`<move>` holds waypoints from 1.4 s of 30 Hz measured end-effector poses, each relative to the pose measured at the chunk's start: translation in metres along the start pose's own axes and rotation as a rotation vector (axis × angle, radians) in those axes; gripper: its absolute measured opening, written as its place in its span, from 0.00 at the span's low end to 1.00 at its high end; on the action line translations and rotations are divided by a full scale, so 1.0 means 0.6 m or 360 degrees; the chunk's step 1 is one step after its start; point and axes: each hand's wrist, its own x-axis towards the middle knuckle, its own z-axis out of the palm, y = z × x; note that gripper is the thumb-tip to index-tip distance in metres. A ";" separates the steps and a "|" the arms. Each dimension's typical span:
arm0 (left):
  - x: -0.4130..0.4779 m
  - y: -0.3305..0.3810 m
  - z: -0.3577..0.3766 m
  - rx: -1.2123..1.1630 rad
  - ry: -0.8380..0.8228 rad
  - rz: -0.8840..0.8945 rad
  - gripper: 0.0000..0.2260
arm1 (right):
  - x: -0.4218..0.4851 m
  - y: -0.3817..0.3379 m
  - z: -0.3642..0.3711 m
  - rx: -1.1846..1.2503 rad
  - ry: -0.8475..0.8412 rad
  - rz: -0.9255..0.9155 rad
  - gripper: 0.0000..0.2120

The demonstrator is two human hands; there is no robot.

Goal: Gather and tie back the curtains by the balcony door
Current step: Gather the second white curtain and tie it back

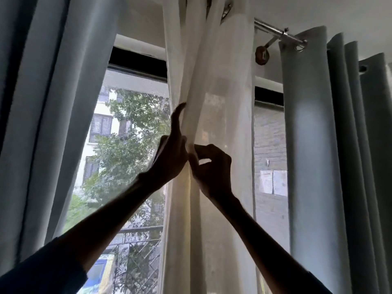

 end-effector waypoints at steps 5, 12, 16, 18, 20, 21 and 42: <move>0.002 -0.009 0.006 0.0258 -0.0073 0.0038 0.28 | -0.002 0.013 -0.012 -0.0187 -0.0086 -0.0039 0.04; 0.007 -0.021 0.005 0.0523 -0.0138 -0.0141 0.11 | -0.022 0.014 -0.016 -0.0392 -0.0186 -0.0057 0.04; 0.022 0.000 0.011 0.0185 -0.0172 -0.0348 0.21 | -0.032 0.006 -0.013 -0.0382 -0.0375 -0.0216 0.03; 0.028 -0.018 0.020 0.0282 -0.0159 -0.0436 0.22 | -0.027 0.008 -0.022 -0.0244 -0.0426 -0.0199 0.02; 0.028 -0.034 0.027 0.0404 -0.0124 -0.0475 0.16 | -0.013 0.018 -0.044 -0.0116 -0.0430 -0.0132 0.01; 0.026 -0.034 0.027 0.0417 -0.0122 -0.0492 0.14 | -0.004 0.028 -0.058 -0.0099 -0.0333 -0.0115 0.02; 0.011 -0.051 -0.078 0.0731 -0.0132 0.0084 0.02 | 0.085 0.109 0.020 -0.0255 -0.0292 0.0903 0.39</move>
